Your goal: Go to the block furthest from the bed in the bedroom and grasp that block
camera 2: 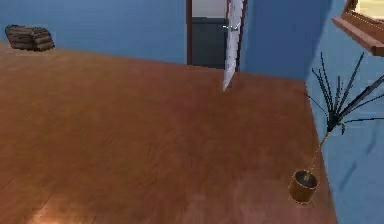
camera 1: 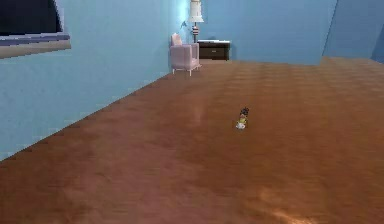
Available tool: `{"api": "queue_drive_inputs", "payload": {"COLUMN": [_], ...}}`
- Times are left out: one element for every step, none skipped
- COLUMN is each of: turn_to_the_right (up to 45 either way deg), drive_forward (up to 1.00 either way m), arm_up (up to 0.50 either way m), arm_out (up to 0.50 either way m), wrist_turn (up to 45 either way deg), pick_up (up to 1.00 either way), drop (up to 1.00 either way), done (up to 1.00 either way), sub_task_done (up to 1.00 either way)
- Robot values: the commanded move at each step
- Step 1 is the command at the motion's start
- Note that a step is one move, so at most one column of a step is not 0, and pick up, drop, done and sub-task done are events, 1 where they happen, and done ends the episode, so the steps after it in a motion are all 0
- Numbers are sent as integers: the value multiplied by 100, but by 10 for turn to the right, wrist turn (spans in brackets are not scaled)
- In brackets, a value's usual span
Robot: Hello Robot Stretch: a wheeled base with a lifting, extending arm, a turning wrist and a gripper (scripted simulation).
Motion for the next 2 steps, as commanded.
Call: {"api": "queue_drive_inputs", "payload": {"turn_to_the_right": [0, 0], "drive_forward": [95, 100], "arm_up": [0, 0], "arm_out": [0, 0], "wrist_turn": [0, 0], "pick_up": [0, 0], "drop": [0, 0], "done": [0, 0], "sub_task_done": [0, 0]}}
